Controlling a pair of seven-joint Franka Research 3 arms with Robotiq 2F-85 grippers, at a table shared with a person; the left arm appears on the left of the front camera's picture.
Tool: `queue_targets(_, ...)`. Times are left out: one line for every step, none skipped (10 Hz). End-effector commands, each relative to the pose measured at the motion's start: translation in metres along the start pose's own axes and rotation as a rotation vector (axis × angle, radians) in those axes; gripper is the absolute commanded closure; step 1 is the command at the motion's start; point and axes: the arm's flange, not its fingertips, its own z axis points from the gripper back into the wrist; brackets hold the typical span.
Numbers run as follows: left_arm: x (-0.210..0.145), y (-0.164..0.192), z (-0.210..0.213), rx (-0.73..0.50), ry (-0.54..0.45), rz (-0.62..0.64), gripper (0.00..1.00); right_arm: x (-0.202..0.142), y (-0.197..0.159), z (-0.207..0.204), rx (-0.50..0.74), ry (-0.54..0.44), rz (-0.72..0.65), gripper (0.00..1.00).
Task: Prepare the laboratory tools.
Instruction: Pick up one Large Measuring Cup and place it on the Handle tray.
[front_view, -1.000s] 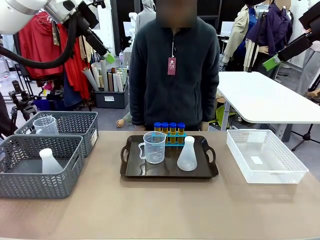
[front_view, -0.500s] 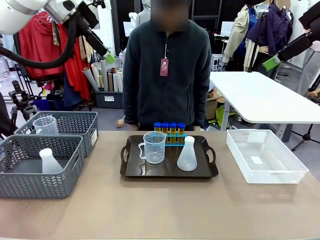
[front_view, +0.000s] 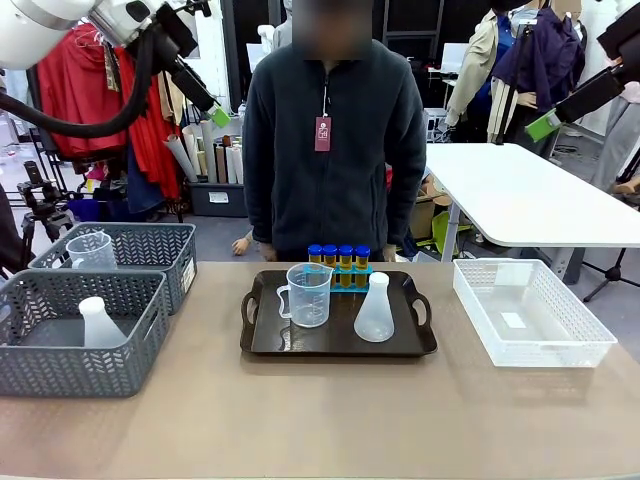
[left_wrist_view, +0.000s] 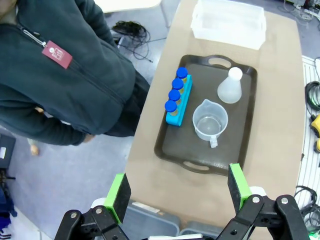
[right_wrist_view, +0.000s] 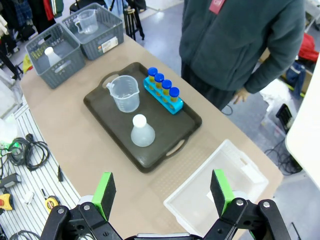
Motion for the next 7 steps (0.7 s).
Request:
queue_targets(0.0003, -0.0013, 0.0023, -0.006, -0.005, 0.002, 0.0, 0.0004, -0.0003, 0.0009, 0.014, -0.011, 0.005, 0.0)
queue_targets(0.0003, -0.0013, 0.0023, -0.006, -0.005, 0.002, 0.0, 0.0004, -0.0003, 0.0009, 0.014, -0.011, 0.005, 0.0)
queue_targets(0.0003, -0.0013, 0.0023, -0.006, -0.005, 0.002, 0.0, 0.0004, -0.0003, 0.0009, 0.014, -0.011, 0.005, 0.0)
queue_targets(0.0003, -0.0013, 0.0023, -0.006, -0.005, 0.002, 0.0, 0.0004, -0.0003, 0.0009, 0.014, -0.011, 0.005, 0.0)
queue_targets(0.0003, -0.0013, 0.0023, -0.006, -0.005, 0.002, 0.0, 0.0004, -0.0003, 0.0009, 0.014, -0.011, 0.005, 0.0)
queue_targets(0.0003, -0.0013, 0.0023, -0.006, -0.005, 0.002, 0.0, 0.0004, -0.0003, 0.0009, 0.014, -0.011, 0.005, 0.0)
queue_targets(0.0003, -0.0013, 0.0023, -0.006, -0.005, 0.002, 0.0, 0.0004, -0.0003, 0.0009, 0.014, -0.011, 0.005, 0.0)
